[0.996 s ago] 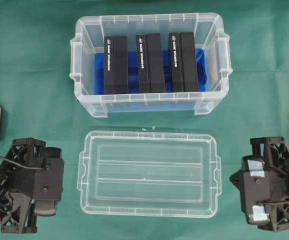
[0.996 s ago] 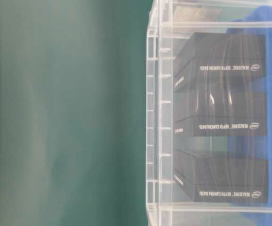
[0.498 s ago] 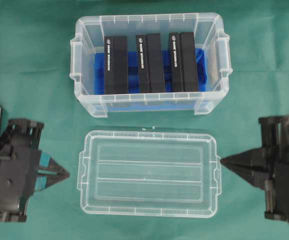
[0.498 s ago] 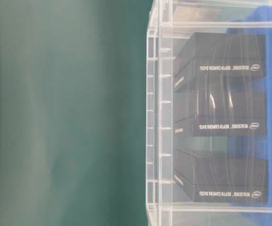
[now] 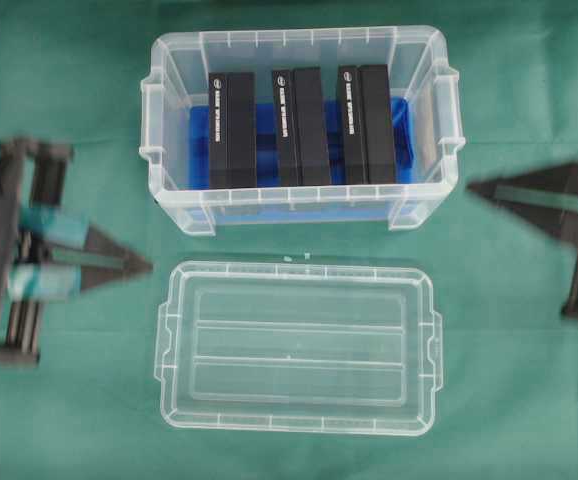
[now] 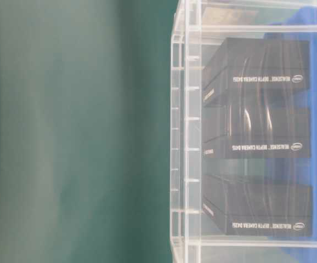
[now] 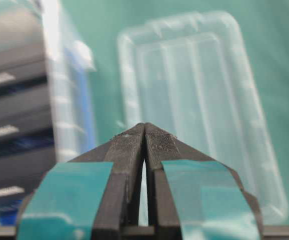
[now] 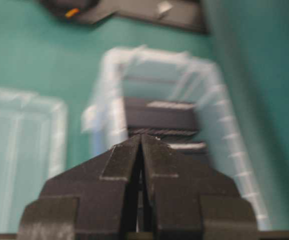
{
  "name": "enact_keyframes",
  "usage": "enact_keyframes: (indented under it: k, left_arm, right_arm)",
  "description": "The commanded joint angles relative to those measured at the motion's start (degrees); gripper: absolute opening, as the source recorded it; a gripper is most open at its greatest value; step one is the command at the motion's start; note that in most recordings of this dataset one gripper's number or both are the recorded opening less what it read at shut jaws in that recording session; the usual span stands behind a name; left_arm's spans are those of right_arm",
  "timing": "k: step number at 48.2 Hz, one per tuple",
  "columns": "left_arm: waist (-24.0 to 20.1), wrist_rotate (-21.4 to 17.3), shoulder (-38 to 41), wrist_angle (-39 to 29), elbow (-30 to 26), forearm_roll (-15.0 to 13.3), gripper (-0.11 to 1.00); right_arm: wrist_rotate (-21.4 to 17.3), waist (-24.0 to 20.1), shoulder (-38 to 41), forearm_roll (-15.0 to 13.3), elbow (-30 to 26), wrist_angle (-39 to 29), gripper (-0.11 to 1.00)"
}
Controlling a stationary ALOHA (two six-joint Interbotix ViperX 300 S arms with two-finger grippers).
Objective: Clamp the lid of the box with both arms, then lift and open it.
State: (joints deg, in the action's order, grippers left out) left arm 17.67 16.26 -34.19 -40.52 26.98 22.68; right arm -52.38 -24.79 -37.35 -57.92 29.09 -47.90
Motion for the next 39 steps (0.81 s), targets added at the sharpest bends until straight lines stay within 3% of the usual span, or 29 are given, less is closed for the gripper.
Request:
enact_keyframes:
  k: [1, 15, 39]
  left_arm:
    - [-3.3, -1.1, -2.4, 2.5, -0.4, 0.4, 0.01]
    - [-12.5, -3.0, -9.7, 7.2, 2.7, 0.4, 0.01]
    - [-24.0, -3.2, -20.1, 15.5, 14.0, 0.2, 0.01]
  right_arm:
    - [0.3, 2.8, -1.9, -1.2, -0.8, 1.1, 0.00]
    - [5.3, 11.1, -5.7, -1.5, 1.1, 4.0, 0.00]
    - [5.2, 30.7, -11.2, -0.3, 10.3, 17.1, 0.00]
